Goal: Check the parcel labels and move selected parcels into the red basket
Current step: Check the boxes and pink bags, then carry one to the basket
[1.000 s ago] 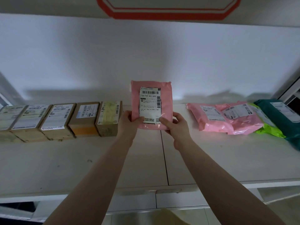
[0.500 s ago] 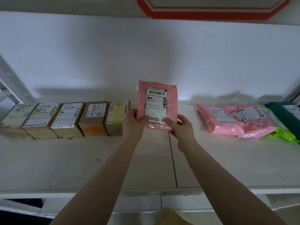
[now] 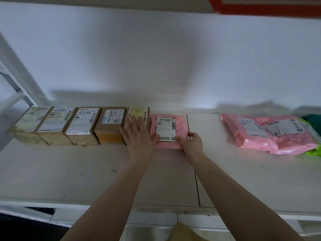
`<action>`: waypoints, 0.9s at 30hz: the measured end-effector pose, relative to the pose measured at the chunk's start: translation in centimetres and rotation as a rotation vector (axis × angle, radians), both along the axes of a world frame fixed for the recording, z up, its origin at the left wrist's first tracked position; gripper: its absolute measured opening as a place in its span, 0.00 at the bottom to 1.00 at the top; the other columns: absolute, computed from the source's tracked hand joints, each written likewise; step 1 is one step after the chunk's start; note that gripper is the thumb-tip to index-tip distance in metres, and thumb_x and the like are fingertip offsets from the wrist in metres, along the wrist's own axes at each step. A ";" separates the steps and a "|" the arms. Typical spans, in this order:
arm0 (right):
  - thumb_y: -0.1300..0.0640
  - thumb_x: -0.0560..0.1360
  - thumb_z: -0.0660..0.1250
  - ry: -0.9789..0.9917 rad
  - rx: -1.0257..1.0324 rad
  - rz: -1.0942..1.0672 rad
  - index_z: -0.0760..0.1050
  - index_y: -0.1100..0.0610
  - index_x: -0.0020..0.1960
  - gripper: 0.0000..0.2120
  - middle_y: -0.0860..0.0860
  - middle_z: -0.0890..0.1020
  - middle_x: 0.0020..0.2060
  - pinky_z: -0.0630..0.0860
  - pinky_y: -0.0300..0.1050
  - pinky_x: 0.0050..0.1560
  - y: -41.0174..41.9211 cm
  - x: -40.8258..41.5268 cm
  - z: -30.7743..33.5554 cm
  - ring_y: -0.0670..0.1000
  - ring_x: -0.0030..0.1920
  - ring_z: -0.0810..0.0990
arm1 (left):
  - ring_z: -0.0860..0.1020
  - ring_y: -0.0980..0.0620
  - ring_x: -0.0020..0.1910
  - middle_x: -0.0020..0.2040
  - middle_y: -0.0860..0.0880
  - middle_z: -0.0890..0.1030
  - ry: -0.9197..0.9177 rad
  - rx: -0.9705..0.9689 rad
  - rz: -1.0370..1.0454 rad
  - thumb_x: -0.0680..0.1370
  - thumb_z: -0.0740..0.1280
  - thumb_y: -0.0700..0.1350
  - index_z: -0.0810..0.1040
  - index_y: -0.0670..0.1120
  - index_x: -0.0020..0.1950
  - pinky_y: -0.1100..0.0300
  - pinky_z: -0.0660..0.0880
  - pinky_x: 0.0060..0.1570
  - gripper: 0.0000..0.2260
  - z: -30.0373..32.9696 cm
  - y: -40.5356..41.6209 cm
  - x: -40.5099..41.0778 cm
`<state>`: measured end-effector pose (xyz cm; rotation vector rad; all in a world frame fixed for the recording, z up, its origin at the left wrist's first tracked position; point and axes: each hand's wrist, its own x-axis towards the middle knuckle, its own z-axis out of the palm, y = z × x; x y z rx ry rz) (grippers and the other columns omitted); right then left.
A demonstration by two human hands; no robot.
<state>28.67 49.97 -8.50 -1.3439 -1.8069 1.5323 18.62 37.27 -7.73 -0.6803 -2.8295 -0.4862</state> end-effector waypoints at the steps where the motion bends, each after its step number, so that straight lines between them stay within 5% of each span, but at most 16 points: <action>1: 0.53 0.70 0.76 -0.028 0.030 0.019 0.72 0.60 0.68 0.29 0.57 0.80 0.59 0.77 0.52 0.59 0.0 0.0 -0.1 0.56 0.55 0.80 | 0.49 0.38 0.79 0.79 0.39 0.56 0.018 -0.010 -0.009 0.73 0.67 0.62 0.59 0.43 0.77 0.38 0.40 0.74 0.41 -0.3 -0.1 0.0; 7: 0.47 0.71 0.73 -0.132 0.129 0.107 0.71 0.59 0.70 0.31 0.55 0.80 0.61 0.75 0.47 0.57 0.2 0.4 0.0 0.55 0.58 0.80 | 0.53 0.35 0.78 0.77 0.35 0.59 0.068 -0.033 -0.017 0.70 0.72 0.61 0.61 0.41 0.77 0.37 0.42 0.73 0.43 -1.3 -0.5 -0.4; 12: 0.38 0.68 0.72 -0.184 0.127 0.071 0.71 0.56 0.69 0.36 0.55 0.80 0.61 0.77 0.54 0.60 0.8 1.2 0.5 0.55 0.58 0.80 | 0.50 0.37 0.78 0.78 0.38 0.57 0.117 0.033 -0.043 0.72 0.70 0.60 0.60 0.43 0.78 0.38 0.39 0.73 0.40 -0.3 0.3 0.2; 16: 0.41 0.71 0.73 -0.067 -0.004 -0.023 0.71 0.58 0.68 0.33 0.53 0.79 0.57 0.77 0.51 0.57 2.0 2.7 0.9 0.55 0.54 0.79 | 0.51 0.40 0.79 0.79 0.41 0.58 0.161 0.125 -0.123 0.74 0.66 0.60 0.61 0.45 0.77 0.40 0.38 0.73 0.36 1.4 2.9 2.2; 19: 0.44 0.73 0.73 0.053 -0.159 -0.128 0.75 0.64 0.64 0.29 0.54 0.79 0.47 0.78 0.49 0.50 3.4 5.4 1.2 0.54 0.45 0.78 | 0.58 0.39 0.77 0.76 0.41 0.65 0.157 0.264 -0.237 0.75 0.63 0.61 0.67 0.44 0.74 0.38 0.49 0.75 0.32 2.2 5.9 4.6; 23: 0.46 0.74 0.72 0.136 -0.353 -0.277 0.74 0.70 0.57 0.27 0.54 0.72 0.35 0.71 0.43 0.36 5.8 10.0 1.6 0.51 0.34 0.70 | 0.57 0.41 0.77 0.77 0.43 0.62 -0.092 0.399 -0.325 0.75 0.66 0.59 0.63 0.45 0.76 0.46 0.54 0.74 0.34 2.3 10.2 8.4; 25: 0.45 0.74 0.72 0.174 -0.421 -0.343 0.76 0.66 0.54 0.24 0.56 0.76 0.37 0.75 0.43 0.40 7.4 12.2 2.2 0.53 0.37 0.75 | 0.57 0.42 0.76 0.77 0.43 0.60 -0.326 0.472 -0.346 0.75 0.68 0.58 0.60 0.45 0.77 0.50 0.56 0.73 0.36 2.2 12.6 10.6; 27: 0.45 0.75 0.71 0.203 -0.466 -0.408 0.74 0.62 0.45 0.19 0.63 0.81 0.52 0.80 0.51 0.54 9.1 14.0 2.6 0.61 0.52 0.82 | 0.63 0.44 0.74 0.76 0.43 0.61 -0.578 0.528 -0.340 0.75 0.69 0.57 0.59 0.43 0.77 0.52 0.62 0.70 0.37 1.9 15.3 12.6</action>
